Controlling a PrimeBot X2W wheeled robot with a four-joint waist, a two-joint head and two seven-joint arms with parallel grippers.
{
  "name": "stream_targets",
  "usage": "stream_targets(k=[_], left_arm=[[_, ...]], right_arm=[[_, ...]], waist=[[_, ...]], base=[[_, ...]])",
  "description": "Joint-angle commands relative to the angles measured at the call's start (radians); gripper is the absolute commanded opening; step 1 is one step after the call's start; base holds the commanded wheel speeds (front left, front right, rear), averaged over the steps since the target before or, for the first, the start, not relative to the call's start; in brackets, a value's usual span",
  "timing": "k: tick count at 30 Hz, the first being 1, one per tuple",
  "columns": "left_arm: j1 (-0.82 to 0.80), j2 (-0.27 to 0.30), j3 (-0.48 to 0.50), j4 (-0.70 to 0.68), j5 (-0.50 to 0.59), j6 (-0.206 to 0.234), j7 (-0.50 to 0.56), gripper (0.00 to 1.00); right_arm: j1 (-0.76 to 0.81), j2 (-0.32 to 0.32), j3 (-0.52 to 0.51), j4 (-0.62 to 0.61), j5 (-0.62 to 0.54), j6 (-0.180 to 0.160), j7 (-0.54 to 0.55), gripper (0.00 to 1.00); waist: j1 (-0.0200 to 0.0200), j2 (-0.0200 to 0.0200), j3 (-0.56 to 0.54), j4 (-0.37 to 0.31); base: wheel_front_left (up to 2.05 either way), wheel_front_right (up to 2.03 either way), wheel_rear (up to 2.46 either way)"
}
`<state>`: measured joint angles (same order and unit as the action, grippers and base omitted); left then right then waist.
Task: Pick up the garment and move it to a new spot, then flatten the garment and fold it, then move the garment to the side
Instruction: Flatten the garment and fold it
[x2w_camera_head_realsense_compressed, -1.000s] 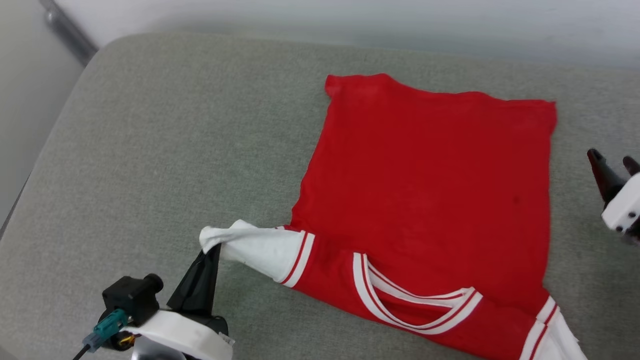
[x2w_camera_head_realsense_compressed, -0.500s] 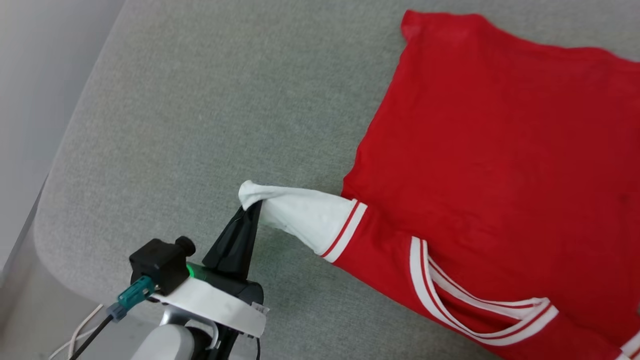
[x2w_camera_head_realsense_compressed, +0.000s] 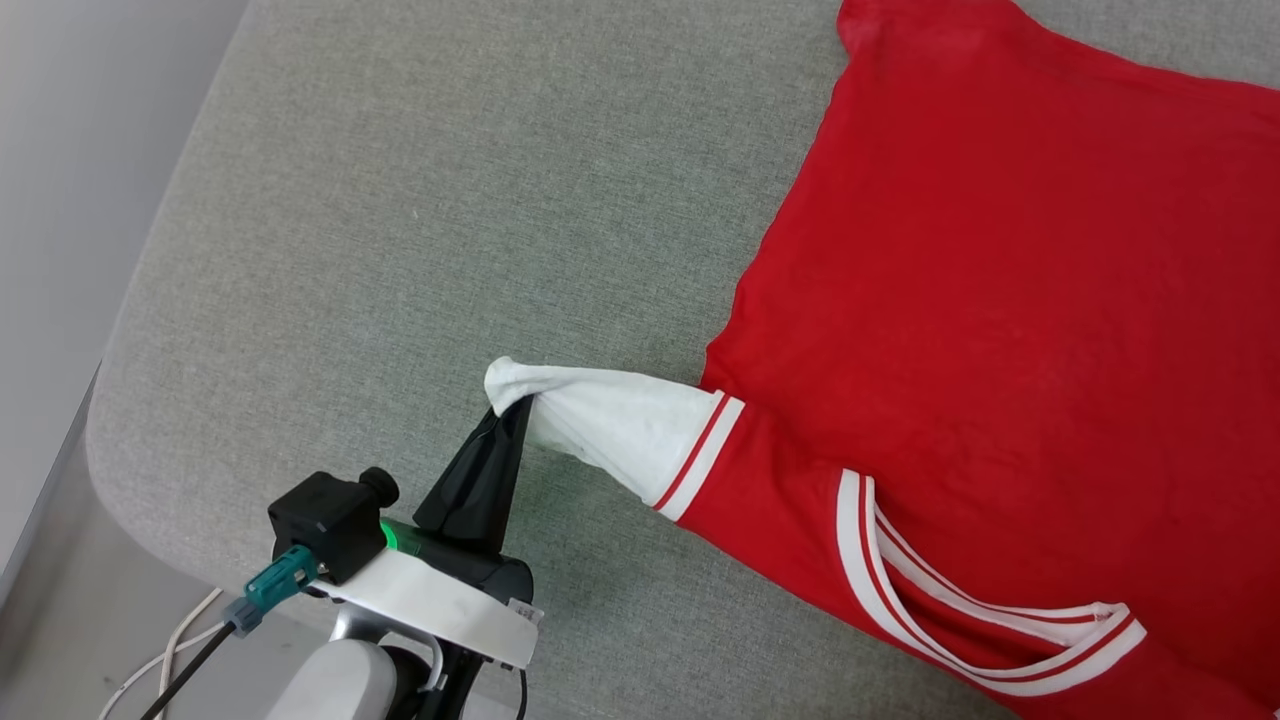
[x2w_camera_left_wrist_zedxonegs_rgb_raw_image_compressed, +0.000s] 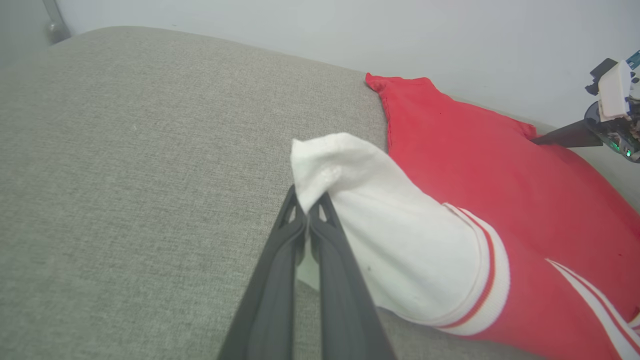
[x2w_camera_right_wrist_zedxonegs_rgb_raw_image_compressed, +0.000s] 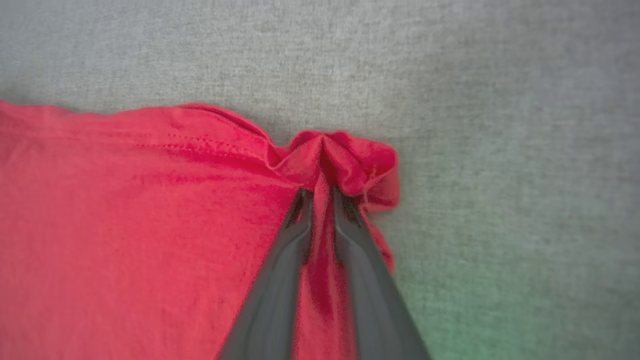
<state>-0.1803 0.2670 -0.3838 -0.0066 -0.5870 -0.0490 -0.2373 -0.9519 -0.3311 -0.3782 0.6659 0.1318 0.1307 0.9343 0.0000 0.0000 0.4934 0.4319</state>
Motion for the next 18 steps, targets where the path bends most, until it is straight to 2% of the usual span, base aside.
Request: stream_targets(k=[1,8,10,18], left_arm=[[-0.004,-0.003,0.002,0.005,-0.004,0.001,-0.006,0.00],[0.017,0.009,0.006,0.018,-0.011,0.011,0.000,0.00],[0.035,0.021,0.017,0.020,-0.014,0.024,0.002,0.00],[0.092,0.062,0.050,-0.006,-0.012,0.074,0.030,0.00]], right_arm=[[0.095,0.064,0.013,0.071,-0.015,0.000,0.043,0.00],[0.063,0.010,0.060,-0.014,-0.037,0.000,0.009,0.00],[0.074,-0.020,0.100,-0.057,-0.018,0.000,0.000,0.00],[0.205,-0.057,0.156,-0.172,0.057,0.000,0.011,0.00]], waist=[[0.0000,0.0000,-0.011,-0.002],[0.0000,0.0000,-0.076,-0.023],[0.0000,0.0000,-0.123,-0.048],[0.0000,0.0000,-0.239,-0.139]], base=[[0.00,0.00,0.00],[0.00,0.00,0.00],[0.00,0.00,0.00],[0.00,0.00,0.00]])
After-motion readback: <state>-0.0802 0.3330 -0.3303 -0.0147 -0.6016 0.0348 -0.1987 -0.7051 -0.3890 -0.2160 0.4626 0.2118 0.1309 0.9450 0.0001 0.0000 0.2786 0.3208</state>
